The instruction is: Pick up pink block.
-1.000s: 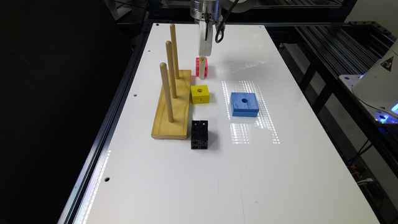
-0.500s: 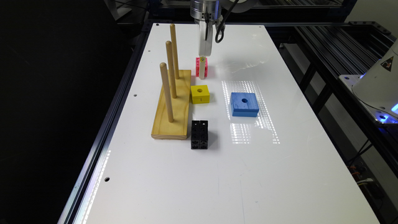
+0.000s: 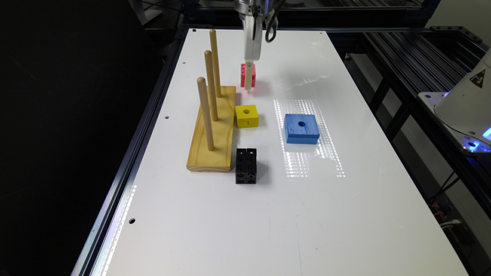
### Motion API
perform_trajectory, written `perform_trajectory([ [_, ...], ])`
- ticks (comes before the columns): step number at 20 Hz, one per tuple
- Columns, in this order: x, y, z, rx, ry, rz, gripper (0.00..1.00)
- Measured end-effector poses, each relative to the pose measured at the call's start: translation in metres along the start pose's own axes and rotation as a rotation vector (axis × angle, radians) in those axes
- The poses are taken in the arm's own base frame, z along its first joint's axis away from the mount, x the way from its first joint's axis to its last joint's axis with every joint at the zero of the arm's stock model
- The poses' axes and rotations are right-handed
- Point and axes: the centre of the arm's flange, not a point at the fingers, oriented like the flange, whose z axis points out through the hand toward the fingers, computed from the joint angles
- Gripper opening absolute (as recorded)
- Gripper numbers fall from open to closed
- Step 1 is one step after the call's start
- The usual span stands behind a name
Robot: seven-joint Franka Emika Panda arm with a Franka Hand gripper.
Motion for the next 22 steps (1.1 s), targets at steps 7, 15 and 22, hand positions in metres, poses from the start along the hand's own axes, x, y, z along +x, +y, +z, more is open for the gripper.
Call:
perform_trajectory([
  [7, 0.0, 0.0, -0.014, 0.0, 0.006, -0.001, 0.0],
  [15, -0.001, 0.0, -0.045, -0.008, 0.001, -0.003, 0.0],
  [22, -0.002, -0.001, -0.076, -0.009, 0.011, -0.004, 0.0],
])
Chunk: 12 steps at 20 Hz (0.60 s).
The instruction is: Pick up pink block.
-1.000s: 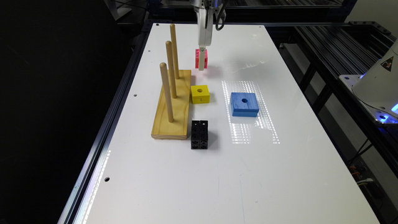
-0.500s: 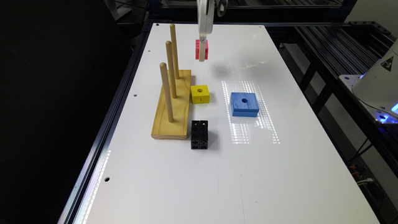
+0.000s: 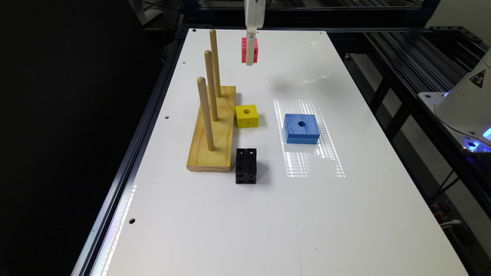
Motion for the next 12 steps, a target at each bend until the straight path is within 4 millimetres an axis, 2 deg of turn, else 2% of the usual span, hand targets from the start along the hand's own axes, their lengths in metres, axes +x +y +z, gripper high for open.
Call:
perform_trajectory([
  [7, -0.001, 0.0, -0.013, 0.0, 0.004, -0.001, 0.0],
  [12, -0.005, 0.002, -0.052, -0.003, 0.013, -0.001, 0.0],
])
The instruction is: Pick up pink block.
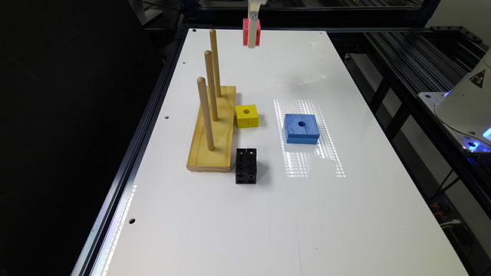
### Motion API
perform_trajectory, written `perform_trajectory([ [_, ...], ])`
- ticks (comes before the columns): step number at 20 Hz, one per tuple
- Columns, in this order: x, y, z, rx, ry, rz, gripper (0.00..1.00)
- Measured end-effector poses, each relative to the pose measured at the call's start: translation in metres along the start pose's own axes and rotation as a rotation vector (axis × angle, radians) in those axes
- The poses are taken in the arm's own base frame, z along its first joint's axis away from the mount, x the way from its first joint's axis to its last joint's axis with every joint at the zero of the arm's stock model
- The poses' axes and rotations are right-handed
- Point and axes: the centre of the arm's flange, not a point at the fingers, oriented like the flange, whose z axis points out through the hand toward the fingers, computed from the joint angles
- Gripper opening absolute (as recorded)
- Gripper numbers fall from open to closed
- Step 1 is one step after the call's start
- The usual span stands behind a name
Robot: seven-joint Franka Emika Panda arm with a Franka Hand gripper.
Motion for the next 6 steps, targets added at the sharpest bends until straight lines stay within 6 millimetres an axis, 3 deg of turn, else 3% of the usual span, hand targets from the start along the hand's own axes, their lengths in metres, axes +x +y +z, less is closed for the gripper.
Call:
perform_trajectory([
  [6, -0.002, 0.0009, -0.0077, -0.003, -0.002, 0.0, 0.0],
])
